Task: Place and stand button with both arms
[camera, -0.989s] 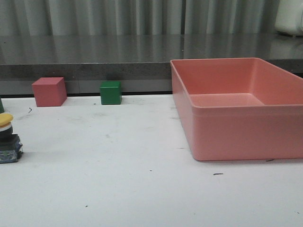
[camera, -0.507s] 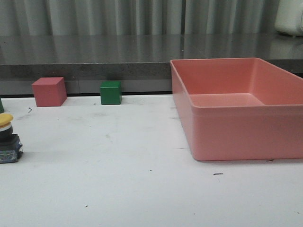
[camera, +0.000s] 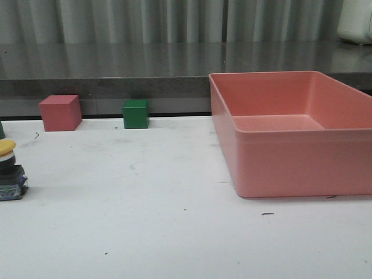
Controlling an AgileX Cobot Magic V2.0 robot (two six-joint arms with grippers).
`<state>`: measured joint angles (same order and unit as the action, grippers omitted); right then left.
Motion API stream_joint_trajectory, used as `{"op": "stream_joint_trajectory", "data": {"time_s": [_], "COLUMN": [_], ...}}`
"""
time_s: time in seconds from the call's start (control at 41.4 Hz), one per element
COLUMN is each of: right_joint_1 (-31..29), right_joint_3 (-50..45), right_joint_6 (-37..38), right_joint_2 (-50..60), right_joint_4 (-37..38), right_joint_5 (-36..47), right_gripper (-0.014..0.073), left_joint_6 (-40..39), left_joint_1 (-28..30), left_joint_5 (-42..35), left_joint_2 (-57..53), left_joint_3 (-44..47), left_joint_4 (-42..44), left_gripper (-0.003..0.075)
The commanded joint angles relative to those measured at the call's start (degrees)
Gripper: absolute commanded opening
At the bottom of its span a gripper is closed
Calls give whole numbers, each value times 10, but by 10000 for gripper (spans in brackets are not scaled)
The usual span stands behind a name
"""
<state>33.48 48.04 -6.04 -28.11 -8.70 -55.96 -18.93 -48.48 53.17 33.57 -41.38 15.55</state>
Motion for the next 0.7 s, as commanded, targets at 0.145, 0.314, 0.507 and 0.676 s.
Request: {"op": "stream_joint_trajectory", "data": {"time_s": [0.145, 0.314, 0.507, 0.676], "right_joint_1": [-1, -1, -1, -1], "right_joint_3": [14, 14, 14, 14], "right_joint_6": [-3, -3, -3, -3], "right_joint_2": [-2, -2, -2, -2], "right_joint_4": [-6, -6, -6, -6], "right_joint_5": [40, 40, 40, 40], "right_gripper": [-68, -68, -68, -68], "left_joint_6": [1, 1, 1, 2], "left_joint_1": [-4, -4, 85, 248], "left_joint_5": [-37, -37, -55, -167], "left_joint_2": [1, 1, -32, -103], "left_joint_3": [-19, -19, -1, 69], "left_joint_4": [5, 5, -24, -74], "left_gripper": [-20, -20, -20, -20]}}
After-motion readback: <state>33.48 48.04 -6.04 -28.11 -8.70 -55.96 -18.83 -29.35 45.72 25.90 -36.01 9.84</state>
